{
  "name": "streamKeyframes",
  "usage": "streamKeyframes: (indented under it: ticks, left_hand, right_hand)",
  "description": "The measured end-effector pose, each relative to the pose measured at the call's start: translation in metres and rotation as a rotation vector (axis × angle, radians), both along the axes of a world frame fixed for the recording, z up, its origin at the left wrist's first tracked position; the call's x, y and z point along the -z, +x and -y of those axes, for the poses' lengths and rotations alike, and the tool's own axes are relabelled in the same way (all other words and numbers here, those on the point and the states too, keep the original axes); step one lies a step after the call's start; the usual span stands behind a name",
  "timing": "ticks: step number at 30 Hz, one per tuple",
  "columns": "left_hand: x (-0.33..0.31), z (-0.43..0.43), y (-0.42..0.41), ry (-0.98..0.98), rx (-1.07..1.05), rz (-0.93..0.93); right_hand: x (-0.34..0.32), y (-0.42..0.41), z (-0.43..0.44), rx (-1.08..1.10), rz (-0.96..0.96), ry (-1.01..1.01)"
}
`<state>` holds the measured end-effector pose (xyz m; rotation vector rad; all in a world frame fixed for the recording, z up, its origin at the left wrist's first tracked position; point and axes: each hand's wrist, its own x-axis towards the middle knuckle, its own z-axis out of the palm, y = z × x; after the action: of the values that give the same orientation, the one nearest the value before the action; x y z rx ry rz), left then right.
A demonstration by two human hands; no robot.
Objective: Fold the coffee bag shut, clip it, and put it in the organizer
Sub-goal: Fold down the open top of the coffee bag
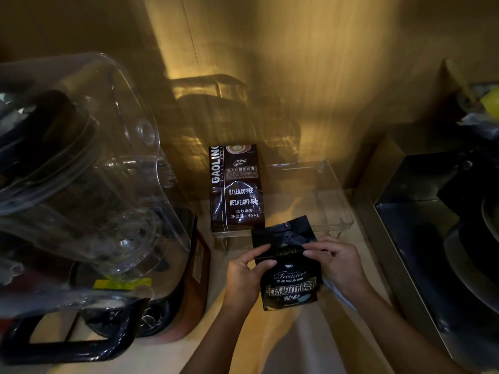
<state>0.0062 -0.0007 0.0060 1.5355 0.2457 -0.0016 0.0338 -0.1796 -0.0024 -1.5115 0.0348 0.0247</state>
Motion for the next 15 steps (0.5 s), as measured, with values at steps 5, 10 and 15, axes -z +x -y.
streamKeyframes:
  ticks: [5,10,15]
  left_hand:
    - [0.004,0.000,0.001,0.160,-0.024,0.071]
    - [0.007,0.007,-0.002,0.261,-0.106,0.121]
    - [0.007,0.004,-0.003,0.514,-0.128,0.172]
  right_hand:
    - [-0.007,0.000,0.001,-0.042,-0.006,-0.053]
    - [0.002,-0.001,0.002,0.007,0.016,-0.069]
    - [0.013,0.000,0.006,0.007,0.028,-0.122]
